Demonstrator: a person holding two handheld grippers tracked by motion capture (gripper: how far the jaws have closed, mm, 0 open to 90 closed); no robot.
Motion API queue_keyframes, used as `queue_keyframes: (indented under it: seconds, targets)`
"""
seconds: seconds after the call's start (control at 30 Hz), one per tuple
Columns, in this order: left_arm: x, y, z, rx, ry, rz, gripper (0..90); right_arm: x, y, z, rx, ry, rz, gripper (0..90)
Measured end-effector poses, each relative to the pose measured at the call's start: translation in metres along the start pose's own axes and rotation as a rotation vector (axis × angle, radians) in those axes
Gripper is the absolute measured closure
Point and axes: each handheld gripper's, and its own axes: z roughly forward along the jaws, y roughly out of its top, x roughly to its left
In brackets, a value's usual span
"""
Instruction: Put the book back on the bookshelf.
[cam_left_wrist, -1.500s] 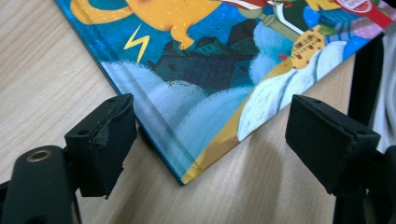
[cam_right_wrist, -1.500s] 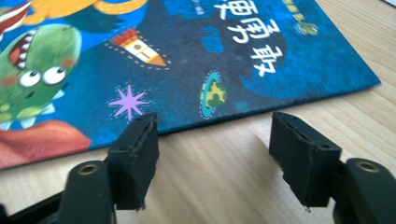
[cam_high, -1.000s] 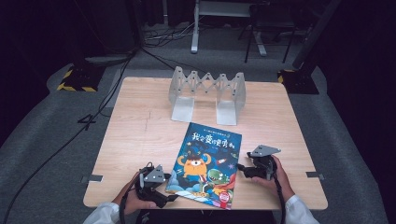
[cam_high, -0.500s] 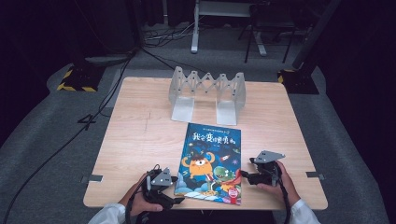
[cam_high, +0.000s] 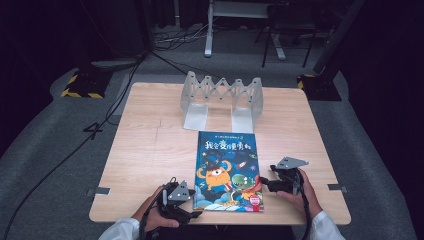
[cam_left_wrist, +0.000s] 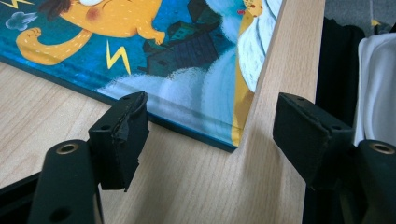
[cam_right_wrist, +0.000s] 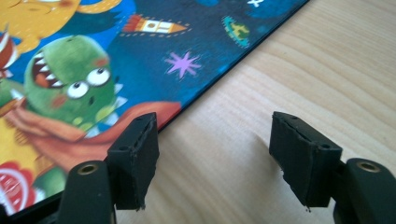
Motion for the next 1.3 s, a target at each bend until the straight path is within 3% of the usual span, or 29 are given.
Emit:
queue_keyframes:
  seconds: [0.17, 0.27, 0.3, 0.57, 0.87, 0.97, 1.07, 1.1, 1.23, 1.3]
  targets:
    - [0.002, -0.008, -0.009, 0.009, 0.000, -0.002, 26.4, 0.005, -0.006, -0.006, 0.009, 0.025, -0.011, 32.3]
    - [0.009, -0.014, -0.017, 0.015, 0.052, -0.027, 26.4, 0.010, -0.010, -0.012, 0.025, 0.041, -0.024, 32.0]
    - [0.014, -0.017, -0.020, 0.024, 0.113, -0.033, 26.4, 0.014, -0.013, -0.018, 0.040, 0.052, -0.038, 31.6]
    - [0.026, -0.012, -0.014, 0.016, 0.160, -0.072, 21.0, 0.031, -0.023, -0.037, 0.111, 0.080, -0.085, 33.5]
    - [0.019, -0.005, -0.006, 0.018, 0.174, -0.081, 17.3, 0.046, -0.017, -0.050, 0.280, 0.089, -0.105, 43.1]
    - [0.016, -0.004, -0.004, 0.020, 0.177, -0.083, 17.2, 0.051, -0.010, -0.050, 0.371, 0.089, -0.112, 47.3]
    - [0.014, -0.003, -0.002, 0.020, 0.175, -0.082, 16.2, 0.056, -0.005, -0.050, 0.438, 0.106, -0.141, 50.8]
    - [0.012, -0.002, -0.001, 0.022, 0.173, -0.081, 16.2, 0.056, -0.005, -0.050, 0.438, 0.106, -0.141, 50.8]
    - [0.009, 0.000, 0.001, 0.024, 0.165, -0.071, 15.7, 0.065, 0.005, -0.046, 0.529, 0.131, -0.192, 60.3]
    - [0.009, 0.001, 0.002, 0.024, 0.164, -0.070, 15.7, 0.066, 0.006, -0.046, 0.542, 0.130, -0.196, 62.0]
